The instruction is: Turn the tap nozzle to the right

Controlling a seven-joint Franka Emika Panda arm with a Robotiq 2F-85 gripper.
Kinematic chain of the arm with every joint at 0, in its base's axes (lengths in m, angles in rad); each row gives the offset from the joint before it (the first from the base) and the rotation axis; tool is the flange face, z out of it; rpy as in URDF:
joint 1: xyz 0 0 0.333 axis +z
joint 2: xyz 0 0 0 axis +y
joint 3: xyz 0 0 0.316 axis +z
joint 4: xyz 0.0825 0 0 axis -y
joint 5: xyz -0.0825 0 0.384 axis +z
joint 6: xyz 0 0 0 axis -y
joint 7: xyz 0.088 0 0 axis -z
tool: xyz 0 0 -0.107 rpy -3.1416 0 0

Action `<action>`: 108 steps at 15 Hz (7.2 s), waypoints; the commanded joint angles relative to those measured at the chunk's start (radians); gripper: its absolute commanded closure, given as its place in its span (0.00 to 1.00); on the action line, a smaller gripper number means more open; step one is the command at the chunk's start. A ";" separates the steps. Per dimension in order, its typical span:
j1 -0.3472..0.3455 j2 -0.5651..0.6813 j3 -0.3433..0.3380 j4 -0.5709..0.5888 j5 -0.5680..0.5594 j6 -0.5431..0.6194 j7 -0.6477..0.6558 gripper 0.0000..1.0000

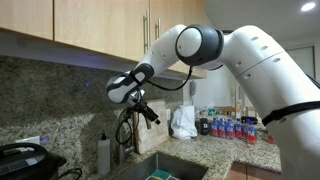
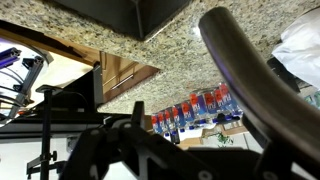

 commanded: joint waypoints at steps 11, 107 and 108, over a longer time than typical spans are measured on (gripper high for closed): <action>0.020 -0.201 0.052 -0.399 0.170 0.185 0.171 0.00; 1.347 0.616 -2.007 -0.855 1.757 0.469 -0.109 0.00; 1.357 0.619 -2.014 -0.847 1.753 0.463 -0.110 0.00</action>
